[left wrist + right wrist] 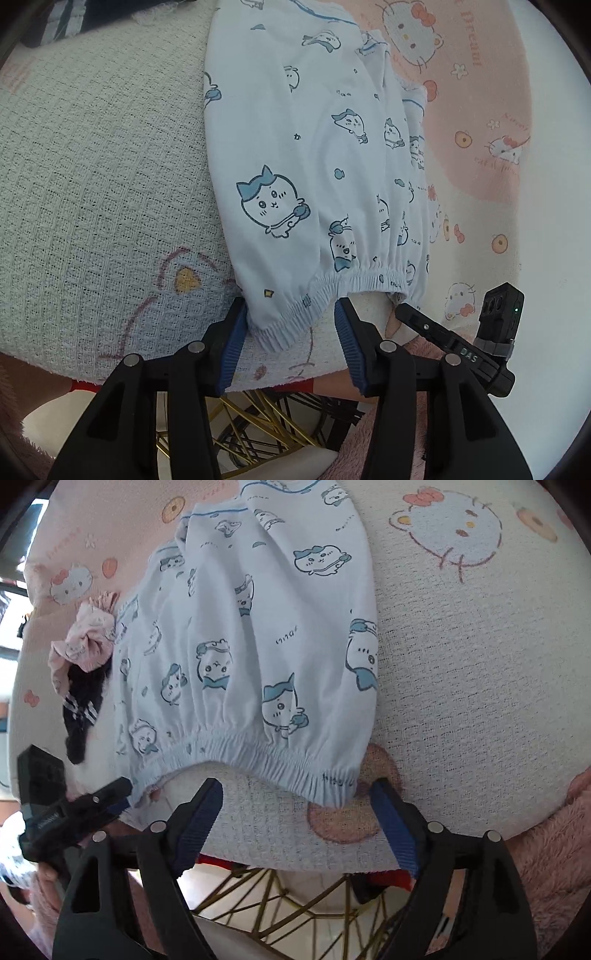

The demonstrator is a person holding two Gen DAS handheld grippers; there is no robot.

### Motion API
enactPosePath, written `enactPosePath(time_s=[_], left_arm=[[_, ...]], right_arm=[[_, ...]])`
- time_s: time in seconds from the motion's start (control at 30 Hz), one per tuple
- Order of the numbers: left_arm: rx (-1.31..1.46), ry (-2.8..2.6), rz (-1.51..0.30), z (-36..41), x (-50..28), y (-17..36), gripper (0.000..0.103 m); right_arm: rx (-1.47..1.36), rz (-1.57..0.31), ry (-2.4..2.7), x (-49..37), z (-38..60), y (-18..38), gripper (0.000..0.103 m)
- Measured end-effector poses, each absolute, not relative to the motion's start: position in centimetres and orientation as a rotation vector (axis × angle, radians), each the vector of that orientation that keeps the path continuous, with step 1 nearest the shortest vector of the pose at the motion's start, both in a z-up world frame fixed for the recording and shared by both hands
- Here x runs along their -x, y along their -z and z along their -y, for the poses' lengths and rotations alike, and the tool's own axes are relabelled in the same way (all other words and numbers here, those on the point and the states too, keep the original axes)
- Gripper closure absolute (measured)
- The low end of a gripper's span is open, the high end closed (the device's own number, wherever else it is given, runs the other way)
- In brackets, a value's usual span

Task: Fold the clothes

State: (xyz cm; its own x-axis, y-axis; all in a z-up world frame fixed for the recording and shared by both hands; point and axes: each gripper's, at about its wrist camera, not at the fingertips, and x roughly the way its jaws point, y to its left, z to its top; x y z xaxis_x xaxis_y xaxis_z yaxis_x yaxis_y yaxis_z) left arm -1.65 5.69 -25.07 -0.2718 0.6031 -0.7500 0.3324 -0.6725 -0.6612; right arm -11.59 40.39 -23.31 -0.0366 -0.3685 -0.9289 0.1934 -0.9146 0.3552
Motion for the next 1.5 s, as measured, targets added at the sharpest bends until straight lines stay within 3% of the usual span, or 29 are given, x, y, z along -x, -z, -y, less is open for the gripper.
enactPosePath(time_s=[0.03, 0.1, 0.3, 0.37, 0.53, 0.63, 0.77, 1.0, 1.1, 1.3, 1.4, 1.5], left_arm=[[1.759, -2.045, 1.179, -5.5, 1.6, 25.2, 0.053], [1.745, -2.025, 1.218, -4.9, 1.3, 25.6, 0.053], [1.739, -1.995, 1.251, -4.1, 1.1, 25.9, 0.050], [1.736, -2.004, 1.253, -4.1, 1.1, 25.8, 0.045], [1.750, -2.088, 1.105, -5.7, 1.1, 25.1, 0.044], [1.783, -2.174, 0.969, -5.4, 0.9, 24.2, 0.093], [1.593, -2.204, 1.115, -2.6, 0.1, 20.7, 0.093], [1.342, -2.305, 1.013, -1.7, -0.6, 12.4, 0.093], [1.484, -2.316, 0.932, -2.3, 0.1, 14.0, 0.090], [1.872, -2.225, 0.896, -4.0, 0.5, 21.7, 0.089], [1.930, -2.207, 0.916, -4.0, -0.4, 23.2, 0.081], [1.920, -2.183, 1.003, -3.5, -1.0, 24.1, 0.073]], right_arm=[[-1.851, 0.214, 2.027, 11.7, -41.0, 23.0, 0.056], [-1.822, 0.273, 2.063, 11.9, -42.3, 22.4, 0.091], [-1.767, 0.572, 2.013, 12.8, -45.9, 22.1, 0.091], [-1.806, 0.563, 1.972, 12.9, -45.3, 23.1, 0.091], [-1.826, 0.509, 1.936, 13.8, -41.7, 24.9, 0.092], [-1.822, 0.551, 1.944, 14.3, -39.5, 25.5, 0.095], [-1.708, 0.614, 1.978, 13.4, -40.7, 22.1, 0.096], [-1.422, 0.689, 1.963, 11.3, -41.3, 13.2, 0.096], [-1.474, 0.529, 2.071, 11.4, -40.2, 12.1, 0.096], [-1.755, 0.296, 2.099, 11.3, -38.2, 19.0, 0.094], [-1.817, 0.207, 2.083, 10.7, -37.6, 21.4, 0.091], [-1.826, 0.238, 2.078, 11.1, -38.0, 21.8, 0.091]])
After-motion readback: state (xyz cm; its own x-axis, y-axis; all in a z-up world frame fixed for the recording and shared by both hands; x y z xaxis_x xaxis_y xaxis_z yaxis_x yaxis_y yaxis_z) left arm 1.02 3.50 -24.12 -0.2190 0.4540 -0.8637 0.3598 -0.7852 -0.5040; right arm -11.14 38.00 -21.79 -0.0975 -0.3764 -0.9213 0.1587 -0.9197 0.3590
